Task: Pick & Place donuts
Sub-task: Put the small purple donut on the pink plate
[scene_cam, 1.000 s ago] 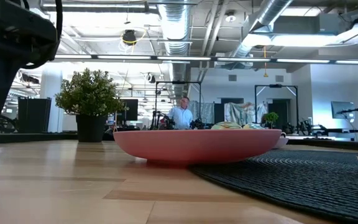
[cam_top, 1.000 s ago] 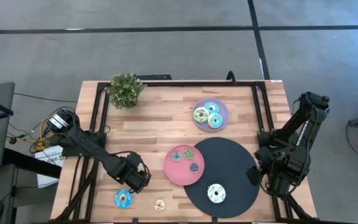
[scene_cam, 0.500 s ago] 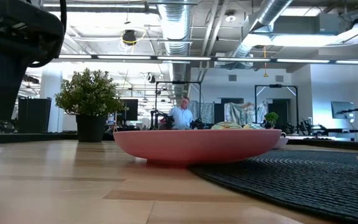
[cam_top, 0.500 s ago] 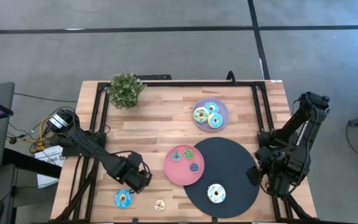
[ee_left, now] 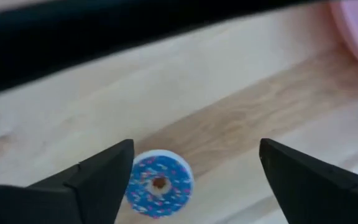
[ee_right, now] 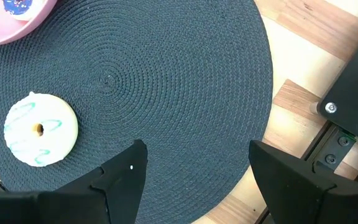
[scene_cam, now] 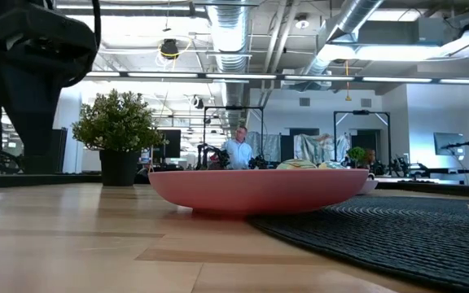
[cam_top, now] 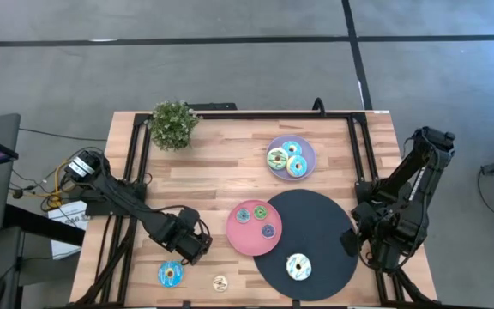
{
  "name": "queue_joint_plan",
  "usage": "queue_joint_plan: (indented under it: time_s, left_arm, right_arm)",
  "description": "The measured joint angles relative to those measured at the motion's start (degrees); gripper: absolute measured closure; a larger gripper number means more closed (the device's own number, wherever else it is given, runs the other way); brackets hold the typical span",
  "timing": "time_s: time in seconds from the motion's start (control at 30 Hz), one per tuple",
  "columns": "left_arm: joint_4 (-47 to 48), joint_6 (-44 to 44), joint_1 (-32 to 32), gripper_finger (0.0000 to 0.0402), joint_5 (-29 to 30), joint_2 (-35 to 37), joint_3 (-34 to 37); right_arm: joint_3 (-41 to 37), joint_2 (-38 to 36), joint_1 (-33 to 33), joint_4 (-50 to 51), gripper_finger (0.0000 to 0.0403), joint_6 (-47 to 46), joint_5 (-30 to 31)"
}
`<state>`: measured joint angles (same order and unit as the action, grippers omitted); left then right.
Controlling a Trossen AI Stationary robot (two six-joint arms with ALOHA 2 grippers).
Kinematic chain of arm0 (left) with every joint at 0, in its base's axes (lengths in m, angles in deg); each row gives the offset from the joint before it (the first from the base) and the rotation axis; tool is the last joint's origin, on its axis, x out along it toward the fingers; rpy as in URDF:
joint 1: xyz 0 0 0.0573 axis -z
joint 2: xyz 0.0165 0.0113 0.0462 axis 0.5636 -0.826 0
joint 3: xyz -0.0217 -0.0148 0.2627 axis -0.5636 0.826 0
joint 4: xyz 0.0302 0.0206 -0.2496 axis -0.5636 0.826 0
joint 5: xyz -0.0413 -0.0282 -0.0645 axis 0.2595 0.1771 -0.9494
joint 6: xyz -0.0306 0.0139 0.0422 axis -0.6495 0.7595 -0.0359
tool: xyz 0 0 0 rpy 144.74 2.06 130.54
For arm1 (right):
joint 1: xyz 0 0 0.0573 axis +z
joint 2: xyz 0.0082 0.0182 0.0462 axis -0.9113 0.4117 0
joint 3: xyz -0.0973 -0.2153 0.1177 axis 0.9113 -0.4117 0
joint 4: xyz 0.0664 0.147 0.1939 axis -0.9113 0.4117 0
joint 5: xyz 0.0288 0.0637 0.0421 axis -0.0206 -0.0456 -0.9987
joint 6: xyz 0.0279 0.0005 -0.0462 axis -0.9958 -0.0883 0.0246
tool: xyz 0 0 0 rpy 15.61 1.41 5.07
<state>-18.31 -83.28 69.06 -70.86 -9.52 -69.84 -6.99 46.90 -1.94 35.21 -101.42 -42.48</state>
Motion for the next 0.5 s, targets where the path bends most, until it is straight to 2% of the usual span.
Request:
queue_joint_plan:
  time_s: [0.23,0.4,0.5]
  left_arm:
    - [-4.08,2.55,0.01,0.0047,-1.18,0.0,0.0]
    - [-3.19,2.82,-0.12,0.0047,-1.31,0.02,0.0]
    - [0.39,1.61,-0.1,0.0047,-1.9,0.01,0.0]
  right_arm:
    - [0.02,0.0,0.0,0.02,0.0133,0.33,0.0]
    - [0.01,0.0,0.0,0.02,0.0133,1.16,0.0]
    - [0.0,0.0,0.0,0.02,0.0133,1.23,0.0]
